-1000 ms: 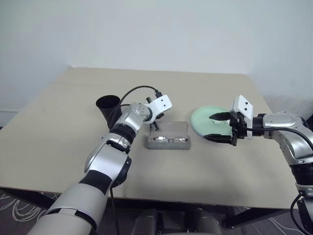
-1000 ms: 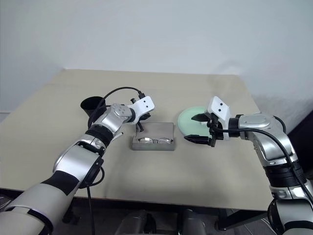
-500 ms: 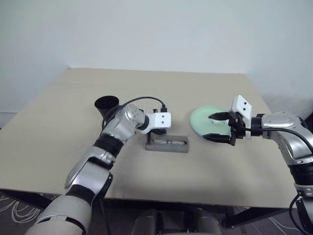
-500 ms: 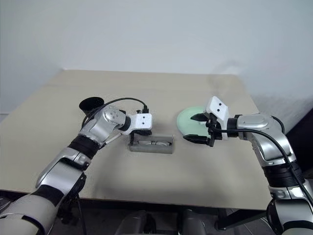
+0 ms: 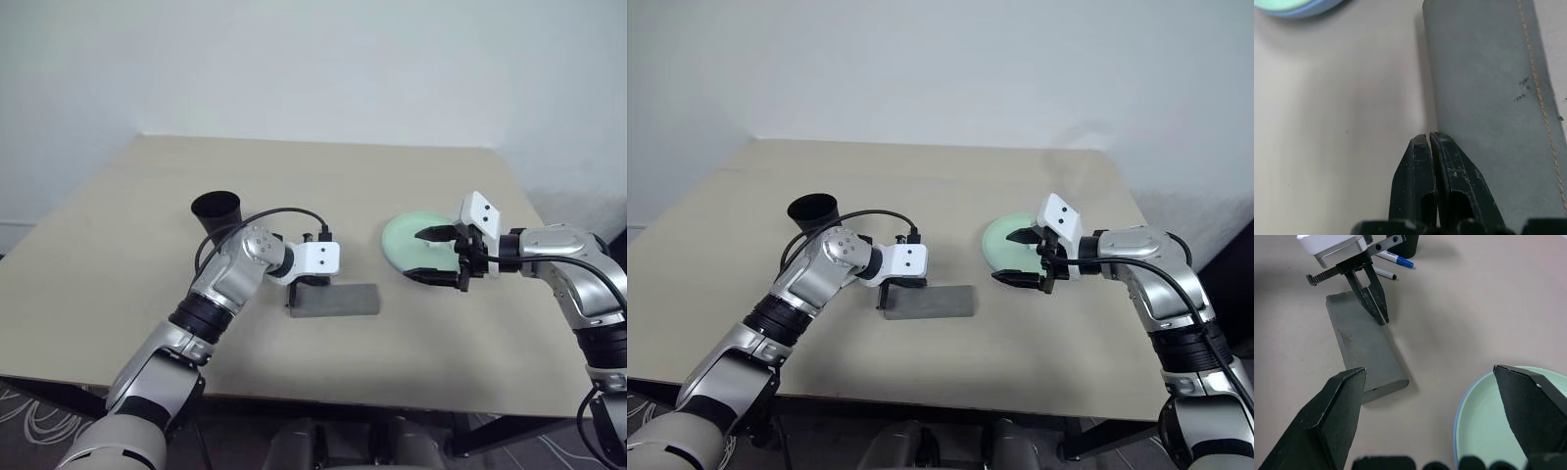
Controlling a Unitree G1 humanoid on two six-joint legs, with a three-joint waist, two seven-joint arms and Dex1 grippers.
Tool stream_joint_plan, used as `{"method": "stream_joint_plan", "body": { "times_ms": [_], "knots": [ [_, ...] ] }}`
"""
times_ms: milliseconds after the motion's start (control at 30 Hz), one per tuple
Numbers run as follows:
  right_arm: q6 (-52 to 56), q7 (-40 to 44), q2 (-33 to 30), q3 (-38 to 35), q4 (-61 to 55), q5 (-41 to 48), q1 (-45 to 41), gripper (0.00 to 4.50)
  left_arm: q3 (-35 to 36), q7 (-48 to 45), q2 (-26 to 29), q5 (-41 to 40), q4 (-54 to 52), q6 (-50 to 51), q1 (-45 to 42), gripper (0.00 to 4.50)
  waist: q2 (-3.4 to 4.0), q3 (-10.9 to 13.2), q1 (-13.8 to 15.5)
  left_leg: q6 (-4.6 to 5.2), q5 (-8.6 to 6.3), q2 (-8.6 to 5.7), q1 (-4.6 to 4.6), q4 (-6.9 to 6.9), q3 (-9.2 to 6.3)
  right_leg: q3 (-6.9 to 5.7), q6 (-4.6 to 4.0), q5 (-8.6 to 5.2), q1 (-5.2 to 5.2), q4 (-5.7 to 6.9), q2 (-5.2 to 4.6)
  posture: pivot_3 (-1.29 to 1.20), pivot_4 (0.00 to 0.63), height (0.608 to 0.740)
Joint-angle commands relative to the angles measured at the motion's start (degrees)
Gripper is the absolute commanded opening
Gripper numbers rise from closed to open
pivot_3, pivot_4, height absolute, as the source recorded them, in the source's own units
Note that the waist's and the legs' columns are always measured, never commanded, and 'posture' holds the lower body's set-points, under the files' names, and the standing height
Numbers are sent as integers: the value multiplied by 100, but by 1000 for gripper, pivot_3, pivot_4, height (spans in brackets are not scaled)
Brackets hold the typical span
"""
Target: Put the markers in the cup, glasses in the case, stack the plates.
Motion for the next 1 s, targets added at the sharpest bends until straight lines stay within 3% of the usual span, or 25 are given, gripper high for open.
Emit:
{"method": "stream_joint_plan", "body": {
  "times_ms": [33, 300, 600, 1000],
  "knots": [
    [-79, 70, -75, -111, -20, -9, -186, 4500, 499, 69, 273, -263, -115, 350, -230, 109, 0, 0, -4, 0, 0, 0, 0, 1, 0, 0, 0, 0, 0, 0, 0, 0, 0, 732],
    [-244, 182, -29, -44, 339, -106, -378, 4500, 1078, -323, 1077, -996, -926, 1068, 370, 109, 3, 2, -19, -1, -1, 0, 0, -1, 1, 2, 0, 0, -5, -1, -2, 0, 0, 732],
    [-384, 315, 148, 108, 646, -210, -621, 4500, 1280, 516, 1150, -1113, -916, 1783, 677, 3111, 2, 2, 1, -2, 0, 0, 1, 0, 1, 3, 0, 0, 1, -3, -3, 0, 0, 732],
    [-353, 317, 129, 72, 536, -208, -510, 4500, 1126, 1158, 1059, -1059, -41, 1768, 619, 3111, 2, 2, 1, -5, 0, 0, -2, -5, 4, 4, 0, 0, -9, 1, -2, 0, 0, 732]
  ]
}}
